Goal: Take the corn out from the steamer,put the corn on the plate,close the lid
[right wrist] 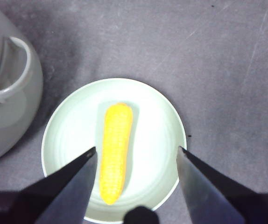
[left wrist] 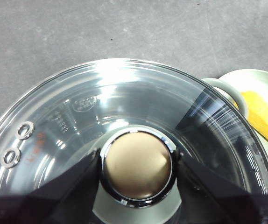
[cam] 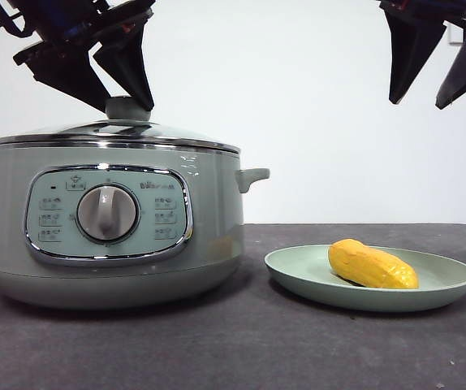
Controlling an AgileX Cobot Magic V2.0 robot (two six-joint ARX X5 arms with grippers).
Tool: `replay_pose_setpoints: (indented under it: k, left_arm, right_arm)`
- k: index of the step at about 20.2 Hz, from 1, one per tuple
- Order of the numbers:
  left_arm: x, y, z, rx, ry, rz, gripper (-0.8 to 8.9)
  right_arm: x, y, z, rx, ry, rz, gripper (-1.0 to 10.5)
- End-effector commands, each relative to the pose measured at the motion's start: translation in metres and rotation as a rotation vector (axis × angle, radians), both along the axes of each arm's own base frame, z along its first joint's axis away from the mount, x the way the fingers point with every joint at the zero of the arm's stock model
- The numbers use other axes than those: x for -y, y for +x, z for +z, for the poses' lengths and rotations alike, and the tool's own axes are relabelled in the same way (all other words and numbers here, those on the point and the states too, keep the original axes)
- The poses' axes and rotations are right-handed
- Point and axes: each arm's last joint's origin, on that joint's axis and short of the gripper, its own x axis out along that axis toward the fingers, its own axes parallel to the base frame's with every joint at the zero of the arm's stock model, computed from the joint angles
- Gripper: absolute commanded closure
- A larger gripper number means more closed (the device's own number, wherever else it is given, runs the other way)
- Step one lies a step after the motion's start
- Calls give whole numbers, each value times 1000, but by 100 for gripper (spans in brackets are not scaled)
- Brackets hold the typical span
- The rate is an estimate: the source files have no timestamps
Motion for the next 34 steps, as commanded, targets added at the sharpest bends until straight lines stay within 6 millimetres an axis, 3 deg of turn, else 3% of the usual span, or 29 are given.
replay_pose_setpoints:
  k: [1, 2, 4, 5, 9, 13, 16, 18, 20, 21, 25, 29, 34]
  left_arm:
    - [3, 3, -5, -21, 14, -7, 808]
    - [3, 2, -5, -26, 16, -7, 740]
    - [2, 2, -6, -29, 18, -7, 424]
    - [3, 2, -6, -28, 17, -7, 349]
    - [2, 0, -3, -19, 13, -7, 346]
    - [-7, -17, 20, 57, -19, -11, 347]
    - [-20, -44, 44, 108, -45, -10, 392]
    - [-30, -63, 54, 118, -33, -21, 563]
    - [-38, -80, 58, 111, 12, -48, 838]
    - [-42, -86, 58, 100, 32, -54, 821]
    - [-54, -110, 52, 149, 38, -13, 822]
    - [-72, -137, 20, 318, -45, 124, 822]
    - [-87, -168, -16, 400, -94, 153, 822]
  right_arm:
    - [0, 0, -2, -5, -4, -5, 664]
    - [0, 0, -2, -5, -4, -5, 664]
    - [0, 0, -2, -5, -3, -4, 664]
    - [0, 0, -2, -5, -3, -4, 664]
    - [0, 0, -2, -5, -2, -4, 664]
    - [1, -2, -3, -17, -8, -3, 665]
    - [2, -5, -2, -21, -25, 14, 668]
    - [4, -9, 1, -16, -23, 22, 720]
    - [6, -16, 7, 12, -18, 36, 905]
    - [8, -22, 9, 43, -5, 39, 962]
    - [14, -57, 1, 252, 96, 75, 959]
    - [27, -93, -28, 439, 202, 90, 959]
    - [37, -110, -51, 519, 286, 50, 945]
